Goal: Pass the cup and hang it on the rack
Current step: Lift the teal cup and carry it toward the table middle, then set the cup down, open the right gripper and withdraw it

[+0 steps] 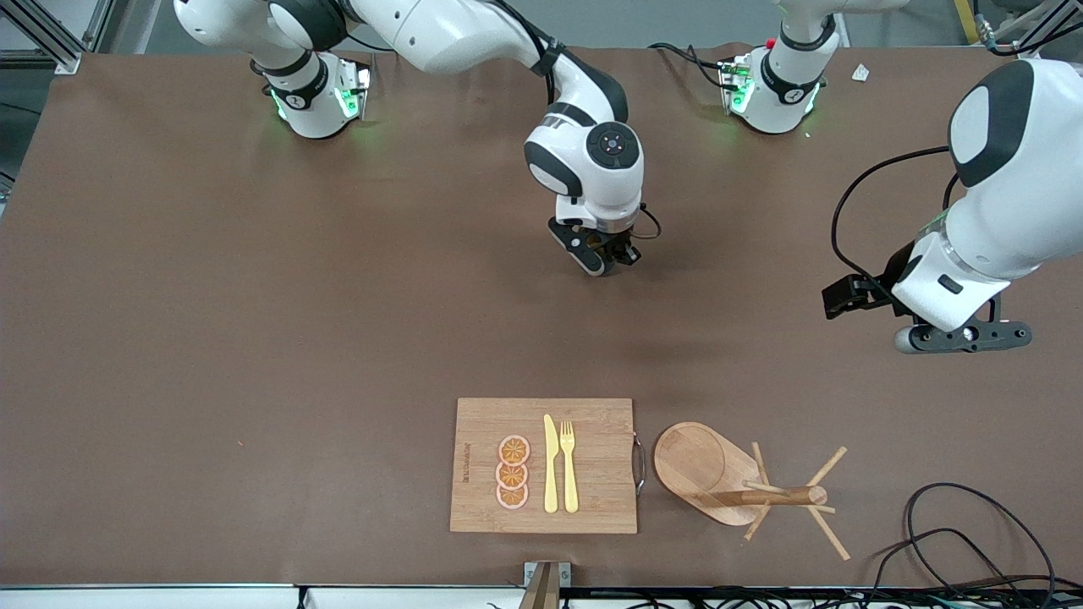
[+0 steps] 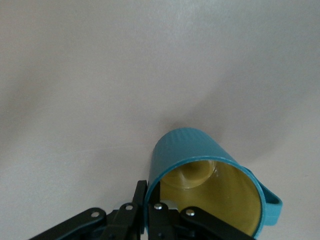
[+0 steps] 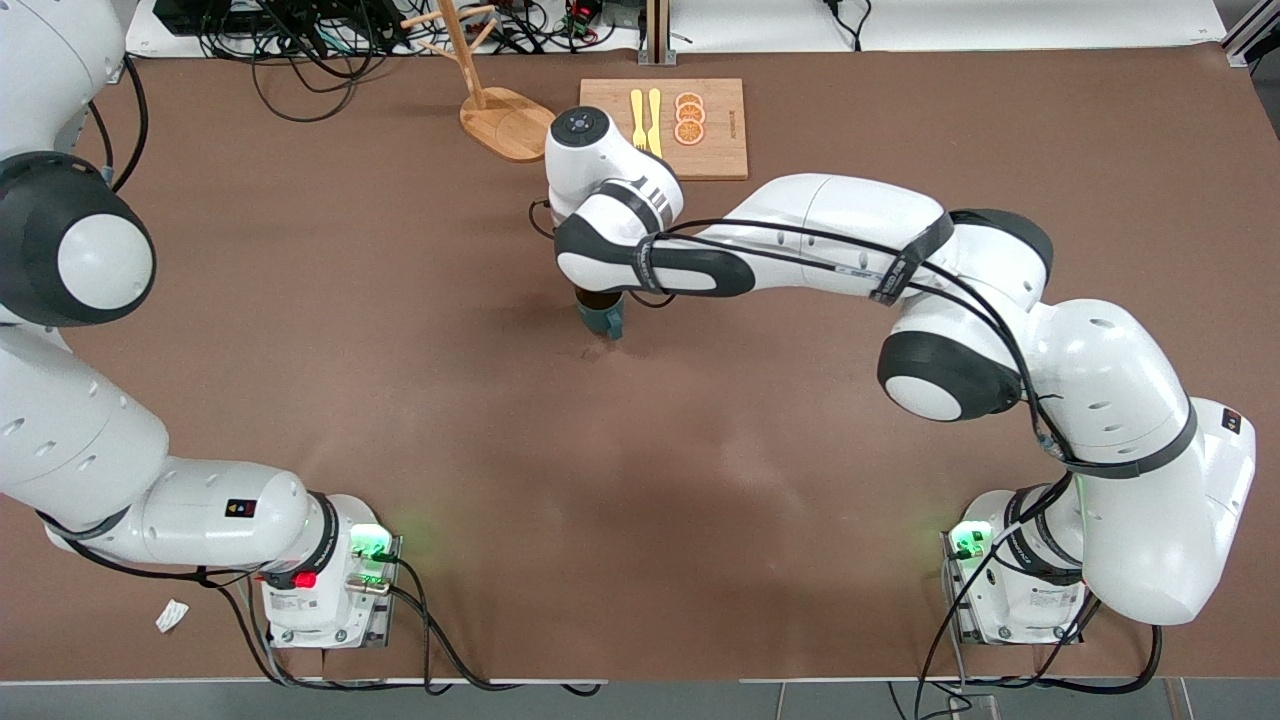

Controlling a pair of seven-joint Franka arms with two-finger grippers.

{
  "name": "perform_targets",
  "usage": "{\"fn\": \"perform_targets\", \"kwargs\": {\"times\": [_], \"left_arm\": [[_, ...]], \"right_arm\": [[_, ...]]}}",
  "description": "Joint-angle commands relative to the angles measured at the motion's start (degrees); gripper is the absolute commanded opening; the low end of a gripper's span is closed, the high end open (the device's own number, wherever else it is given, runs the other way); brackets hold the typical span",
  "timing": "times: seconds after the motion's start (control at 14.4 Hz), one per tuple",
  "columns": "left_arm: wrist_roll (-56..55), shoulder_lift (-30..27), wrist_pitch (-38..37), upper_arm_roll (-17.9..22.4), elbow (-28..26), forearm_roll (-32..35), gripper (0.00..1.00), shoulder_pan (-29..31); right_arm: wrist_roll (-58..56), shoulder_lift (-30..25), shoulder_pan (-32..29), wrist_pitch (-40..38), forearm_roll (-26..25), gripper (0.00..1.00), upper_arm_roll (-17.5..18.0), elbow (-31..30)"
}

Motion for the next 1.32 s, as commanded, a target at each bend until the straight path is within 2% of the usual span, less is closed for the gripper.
{"fn": "perform_targets", "kwargs": {"times": [0.0, 0.14, 0.21, 0.28, 0.42, 0.48, 0.69, 0.83, 0.97, 1.11, 1.25], "left_arm": [[-2.6, 0.3, 2.1, 0.1, -0.1, -0.3, 1.0, 0.0], [-2.9, 0.3, 2.4, 0.1, -0.3, -0.3, 1.0, 0.2], [-2.9, 0.3, 2.4, 0.1, -0.3, -0.3, 1.0, 0.2], [-3.0, 0.2, 2.4, 0.1, -0.4, -0.3, 1.0, 0.2], [-3.9, -0.4, 2.3, 0.0, -0.5, -0.2, 1.0, 0.1], [-4.7, -0.7, 1.9, -0.2, -0.1, -0.1, 1.0, 0.0], [-7.0, -1.2, 1.7, -2.0, -0.1, 0.2, 1.0, 0.1], [-8.9, -2.0, 1.0, -3.0, -0.2, 0.3, 1.0, 0.1], [-9.7, -3.3, 0.9, -4.0, -1.1, 0.3, 1.0, 0.1], [-11.5, -4.8, 0.9, -5.5, -2.5, 0.4, 1.0, 0.1], [-16.0, -5.8, 1.1, -9.6, -4.1, 3.8, 1.0, 0.1]], "right_arm": [[1.8, 1.9, 0.9, -1.0, -0.9, 0.0, -0.8, 3.3], [1.8, 2.2, 0.9, -1.0, -0.9, 0.01, -0.8, 3.3], [1.8, 2.2, 0.9, -1.1, -0.9, 0.11, -0.8, 3.3], [1.8, 2.1, 0.6, -1.3, -0.9, 0.4, -0.8, 3.3], [1.6, 1.9, 0.5, -1.3, -0.9, 0.87, -0.9, 3.3], [1.6, 1.6, 0.6, -1.4, -0.9, 1.0, -1.0, 3.3], [1.0, -2.3, -0.7, -8.3, -0.8, 1.0, -0.7, 3.9], [-0.3, -7.6, -3.7, -14.0, -0.1, 1.0, 0.0, 4.7], [-9.5, -15.1, -6.0, -22.0, 0.0, 1.0, -0.4, 4.0], [-19.0, -19.8, -7.9, -27.6, -0.7, 1.0, -1.1, 3.0], [-25.5, -23.2, -13.2, -30.6, -0.4, 1.0, -1.2, 2.7]]}}
